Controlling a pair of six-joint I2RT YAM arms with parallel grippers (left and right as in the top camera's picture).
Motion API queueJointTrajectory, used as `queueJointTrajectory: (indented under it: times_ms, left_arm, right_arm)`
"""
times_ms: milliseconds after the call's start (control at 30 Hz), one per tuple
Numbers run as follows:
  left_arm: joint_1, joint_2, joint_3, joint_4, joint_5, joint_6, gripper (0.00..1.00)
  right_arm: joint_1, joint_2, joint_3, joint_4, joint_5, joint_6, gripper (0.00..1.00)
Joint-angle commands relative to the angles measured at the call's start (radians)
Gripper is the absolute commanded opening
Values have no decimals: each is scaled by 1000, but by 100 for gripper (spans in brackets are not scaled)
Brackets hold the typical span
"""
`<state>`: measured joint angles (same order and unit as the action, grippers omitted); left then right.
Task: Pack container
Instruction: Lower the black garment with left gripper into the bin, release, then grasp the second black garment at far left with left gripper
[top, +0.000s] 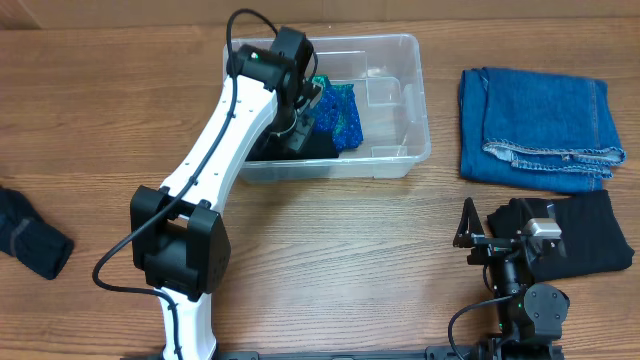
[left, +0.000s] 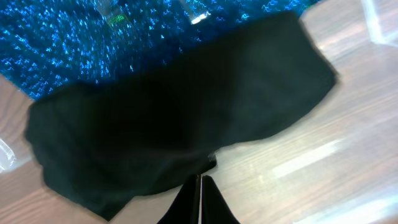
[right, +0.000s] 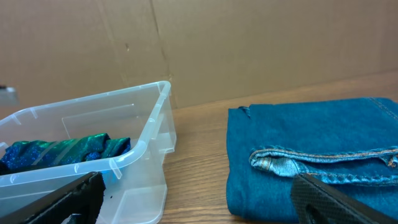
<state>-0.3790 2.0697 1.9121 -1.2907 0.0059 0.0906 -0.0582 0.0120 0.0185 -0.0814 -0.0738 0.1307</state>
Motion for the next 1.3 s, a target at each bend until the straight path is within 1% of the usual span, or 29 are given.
queueJointTrajectory:
  times_ms: [0,100,200,333,367,400,467,567,633,700,733,767,800,833,900,1033,1133,1267]
  left_arm:
    - [13,-29,-127,92,-35,-48,4]
    - [14,-29,-201,171,-40,-53,4]
    - [14,-29,-219,217,-40,-55,4]
    - [20,-30,-180,205,-40,-65,4]
    - [21,-30,-147,183,-40,-65,4]
    - [21,-30,-69,142,-39,-65,4]
    - [21,-30,33,85,-39,-65,5]
    - [32,-30,222,-42,-44,-64,11]
    - [74,-30,387,-166,-43,-65,18]
    - [111,-30,462,-229,-43,-64,28]
    - [159,-30,516,-289,-71,-64,44]
    - [188,-30,533,-320,-107,-64,54]
    - [213,-30,537,-343,-137,-64,62]
    - [245,-30,537,-370,-167,-65,66]
    - [303,-30,534,-399,-173,-64,70]
    - [455,-40,522,-399,-96,-65,80]
    - [571,-72,473,-399,-56,-70,84]
    - [775,-169,320,-399,8,-106,86]
  right_arm:
    - [-3,-8,-10,5,5,-7,100]
    - [-3,-8,-10,5,5,-7,100]
    - [-3,-8,-10,5,5,-7,100]
    - [-3,-8,-10,5,5,-7,100]
    - [-3,-8,-10,5,5,-7,100]
    - [-3,-8,-10,5,5,-7,100]
    - [-3,-8,-10,5,5,-7,100]
    - [-3,-8,-10,5,5,-7,100]
    - [-3,-8,-10,5,5,-7,100]
    - [-3,-8,-10,5,5,-7,100]
    - [-3,-8,-10,5,5,-7,100]
    - [-3,-8,-10,5,5,-7,100]
    - [-3,-8,-10,5,5,-7,100]
    - [-3,-8,-10,5,5,-7,100]
    - [-3,-8,-10,5,5,-7,100]
    - [-3,-8,-10,5,5,-7,100]
    - [-3,-8,-10,5,5,-7,100]
    - [-3,-8,-10,5,5,-7,100]
